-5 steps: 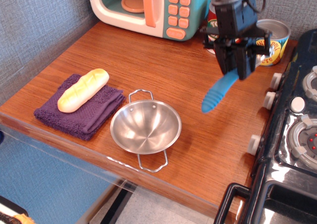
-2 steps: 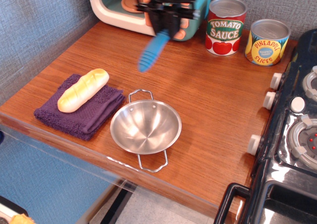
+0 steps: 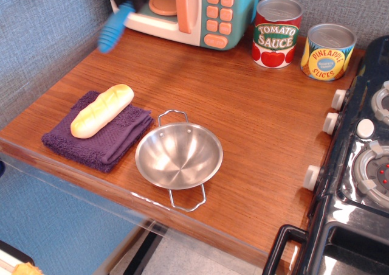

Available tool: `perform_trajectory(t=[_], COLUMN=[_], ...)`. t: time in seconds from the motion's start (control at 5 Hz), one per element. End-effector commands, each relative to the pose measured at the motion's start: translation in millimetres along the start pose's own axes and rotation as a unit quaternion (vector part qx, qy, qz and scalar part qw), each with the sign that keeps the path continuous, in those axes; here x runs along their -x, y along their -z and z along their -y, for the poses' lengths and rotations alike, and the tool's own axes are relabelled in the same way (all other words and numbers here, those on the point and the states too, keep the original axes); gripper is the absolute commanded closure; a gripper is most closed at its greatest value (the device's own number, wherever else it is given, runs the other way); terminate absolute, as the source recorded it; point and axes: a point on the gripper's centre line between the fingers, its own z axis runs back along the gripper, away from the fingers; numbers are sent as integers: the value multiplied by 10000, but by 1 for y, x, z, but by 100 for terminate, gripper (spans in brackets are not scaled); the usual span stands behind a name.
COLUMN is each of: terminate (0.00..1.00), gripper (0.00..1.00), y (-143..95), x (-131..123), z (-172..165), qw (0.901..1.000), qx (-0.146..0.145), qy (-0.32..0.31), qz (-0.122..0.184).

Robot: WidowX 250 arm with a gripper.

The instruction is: Move the blue vegetable to the left of the vegetable on the purple towel.

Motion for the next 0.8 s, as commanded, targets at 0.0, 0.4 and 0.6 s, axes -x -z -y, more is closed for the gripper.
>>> perform_trajectory(t=[0.0, 0.4, 0.6], terminate=[0, 0, 0], gripper=[100, 100, 100], y=[11, 57, 63], x=[3, 29, 34], z=[-44, -40, -45], qw=[9993, 9927, 9918], qx=[-200, -577, -717], qy=[272, 749, 631], qz=[-147, -752, -851])
